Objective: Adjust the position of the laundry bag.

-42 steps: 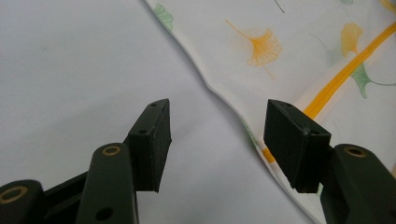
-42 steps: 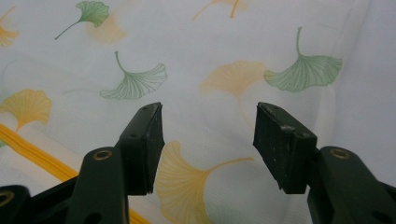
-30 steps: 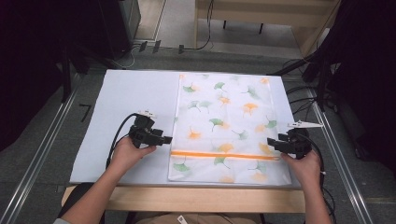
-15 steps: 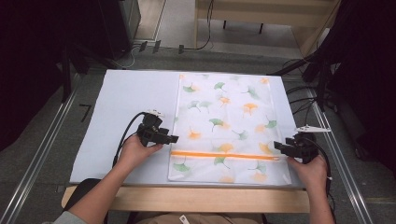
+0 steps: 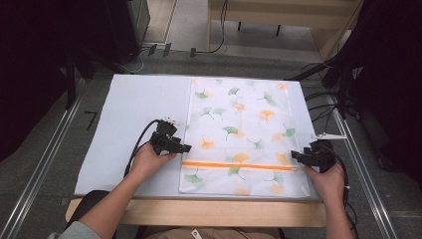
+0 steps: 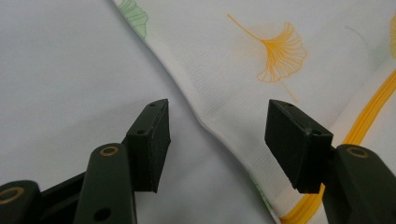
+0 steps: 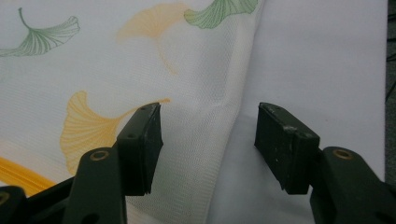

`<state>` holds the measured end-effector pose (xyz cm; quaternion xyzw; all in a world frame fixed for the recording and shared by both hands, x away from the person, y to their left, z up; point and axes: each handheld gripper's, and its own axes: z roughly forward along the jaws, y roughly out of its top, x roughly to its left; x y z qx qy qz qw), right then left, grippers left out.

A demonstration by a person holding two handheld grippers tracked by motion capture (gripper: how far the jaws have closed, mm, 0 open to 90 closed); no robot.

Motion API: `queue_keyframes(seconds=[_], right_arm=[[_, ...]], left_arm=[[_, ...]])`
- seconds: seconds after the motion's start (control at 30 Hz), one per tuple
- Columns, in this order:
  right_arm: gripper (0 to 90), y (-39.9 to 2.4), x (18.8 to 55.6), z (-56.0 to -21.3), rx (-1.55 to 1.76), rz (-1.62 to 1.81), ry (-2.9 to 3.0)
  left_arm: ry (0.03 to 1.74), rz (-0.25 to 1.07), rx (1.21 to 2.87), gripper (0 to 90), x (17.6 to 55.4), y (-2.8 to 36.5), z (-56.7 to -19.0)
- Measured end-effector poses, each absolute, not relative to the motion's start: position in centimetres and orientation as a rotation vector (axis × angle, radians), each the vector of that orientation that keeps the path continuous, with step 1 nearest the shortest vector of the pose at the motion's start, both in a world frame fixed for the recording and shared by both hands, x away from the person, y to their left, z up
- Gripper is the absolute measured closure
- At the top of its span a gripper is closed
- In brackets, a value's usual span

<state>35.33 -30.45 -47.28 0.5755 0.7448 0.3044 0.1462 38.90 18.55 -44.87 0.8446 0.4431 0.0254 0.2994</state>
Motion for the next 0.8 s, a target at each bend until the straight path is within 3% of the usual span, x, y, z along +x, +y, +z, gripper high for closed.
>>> queue_keyframes(seconds=[0.07,0.13,0.33,0.4,0.6,0.7,0.8], right_arm=[[42.3,-30.4,35.4,-47.3,1.647,0.875,2.145],[42.6,-30.3,35.5,-47.4,1.646,0.885,2.144],[45.7,-29.7,36.0,-47.5,1.612,0.893,2.144],[47.6,-29.6,36.1,-47.5,1.615,0.899,2.143],[66.6,-29.2,36.2,-47.3,1.608,0.892,2.16],[82.9,-29.1,36.2,-47.3,1.612,0.862,2.144],[89.5,-29.1,36.2,-47.3,1.611,0.859,2.147]], left_arm=[[1.17,0.088,2.26,41.6,38.8,18.3,-44.8],[1.163,0.085,2.264,49.7,38.8,18.0,-44.8],[1.171,0.114,2.275,50.8,38.8,17.2,-44.8],[1.16,0.095,2.273,55.4,38.8,17.1,-44.9],[1.152,0.029,2.262,70.8,39.0,17.1,-45.0],[1.157,-0.041,2.243,82.8,39.3,17.4,-45.2],[1.139,-0.071,2.254,89.3,39.5,17.5,-45.2]])
